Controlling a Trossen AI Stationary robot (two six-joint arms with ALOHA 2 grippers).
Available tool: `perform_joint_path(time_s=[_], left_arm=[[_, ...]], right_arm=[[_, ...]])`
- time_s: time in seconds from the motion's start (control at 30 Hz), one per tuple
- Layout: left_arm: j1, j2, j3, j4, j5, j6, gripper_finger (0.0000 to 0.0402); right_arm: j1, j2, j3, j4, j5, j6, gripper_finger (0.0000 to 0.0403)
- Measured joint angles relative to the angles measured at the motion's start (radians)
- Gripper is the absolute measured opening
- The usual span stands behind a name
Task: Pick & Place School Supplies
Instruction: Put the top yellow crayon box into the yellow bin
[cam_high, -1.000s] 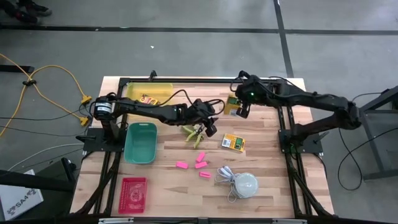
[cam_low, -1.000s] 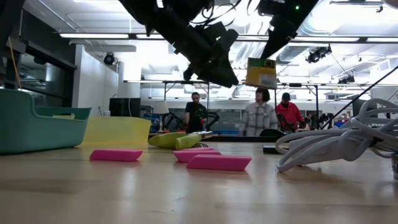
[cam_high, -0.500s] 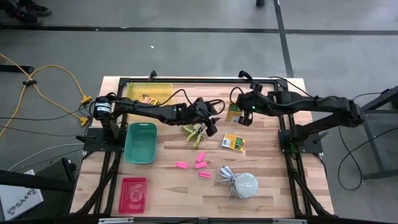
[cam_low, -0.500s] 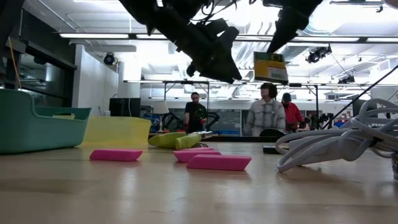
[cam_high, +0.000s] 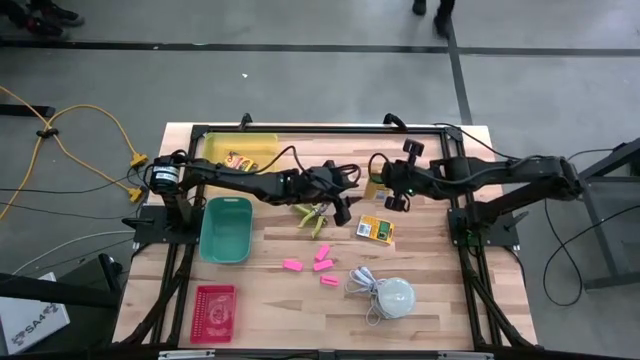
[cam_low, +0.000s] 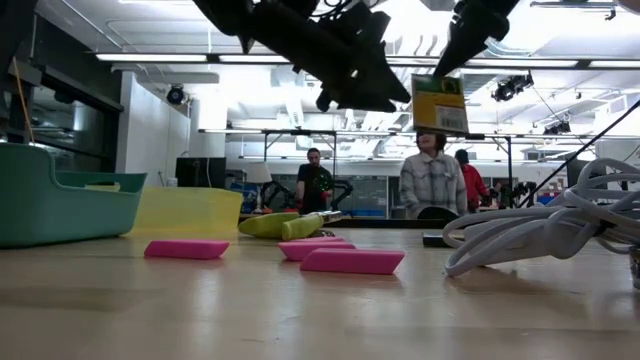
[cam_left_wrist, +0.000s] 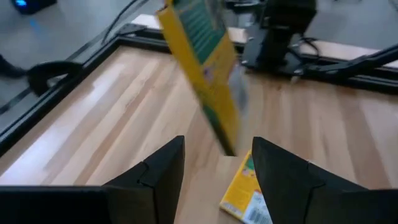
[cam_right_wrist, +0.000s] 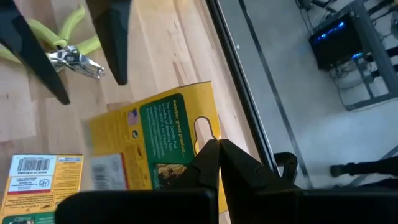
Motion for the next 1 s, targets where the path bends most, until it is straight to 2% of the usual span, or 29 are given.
perform_joint_path(time_s=[0.47, 1.0], left_arm=[[0.005, 0.0, 0.0, 0.094, 0.122, -0.025, 0.0184], [0.006, 0.0, 0.0, 0.115, 0.131, -0.027, 0.0184]], right_arm=[[0.094, 0.0, 0.0, 0.008, 0.068, 0.022, 0.0002], [0.166, 0.0, 0.0, 0.081, 0.118, -0.012, 0.0002]])
